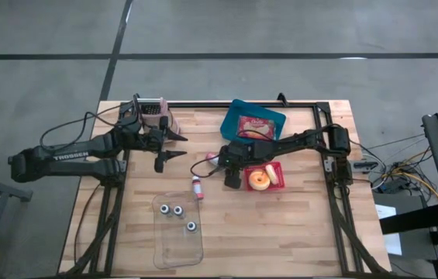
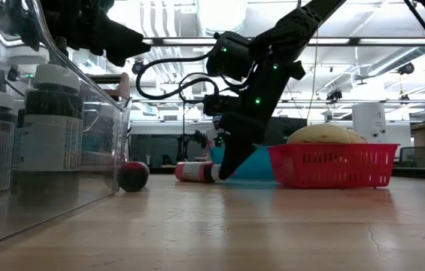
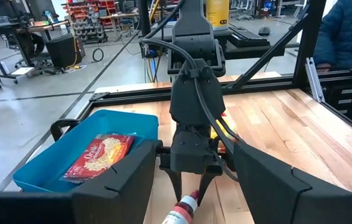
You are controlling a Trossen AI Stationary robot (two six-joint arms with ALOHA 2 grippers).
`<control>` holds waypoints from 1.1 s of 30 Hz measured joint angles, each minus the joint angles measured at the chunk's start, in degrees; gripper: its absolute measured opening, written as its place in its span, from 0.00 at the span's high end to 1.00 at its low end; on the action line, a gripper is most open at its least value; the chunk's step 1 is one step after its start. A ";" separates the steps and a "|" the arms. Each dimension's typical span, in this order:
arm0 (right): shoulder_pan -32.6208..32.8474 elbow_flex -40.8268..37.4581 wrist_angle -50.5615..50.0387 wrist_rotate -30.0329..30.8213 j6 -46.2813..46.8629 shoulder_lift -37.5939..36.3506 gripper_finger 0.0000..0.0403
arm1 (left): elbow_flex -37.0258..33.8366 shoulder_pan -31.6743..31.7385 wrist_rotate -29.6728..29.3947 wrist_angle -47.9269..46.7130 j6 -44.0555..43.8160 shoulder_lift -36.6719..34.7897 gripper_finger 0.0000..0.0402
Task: Pick & Place Food Item
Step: Put the top pink food coloring bottle into the transparent bin
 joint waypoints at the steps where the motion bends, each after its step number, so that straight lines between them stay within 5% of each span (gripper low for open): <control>1: 0.00 0.00 -0.10 0.02 0.02 0.00 0.68 | 0.00 0.02 0.01 0.00 0.00 0.00 0.45; 8: 0.19 0.02 -1.71 0.06 -1.25 -0.11 0.93 | 0.00 0.05 0.01 0.00 0.00 0.00 0.45; 18: 1.12 1.38 -5.76 1.04 -3.20 -0.79 0.93 | 0.00 0.04 -0.04 0.00 0.00 0.00 0.45; 33: 5.58 8.19 -12.65 11.40 -5.78 -0.90 0.93 | 0.00 0.04 -0.10 -2.44 -0.68 -0.02 0.45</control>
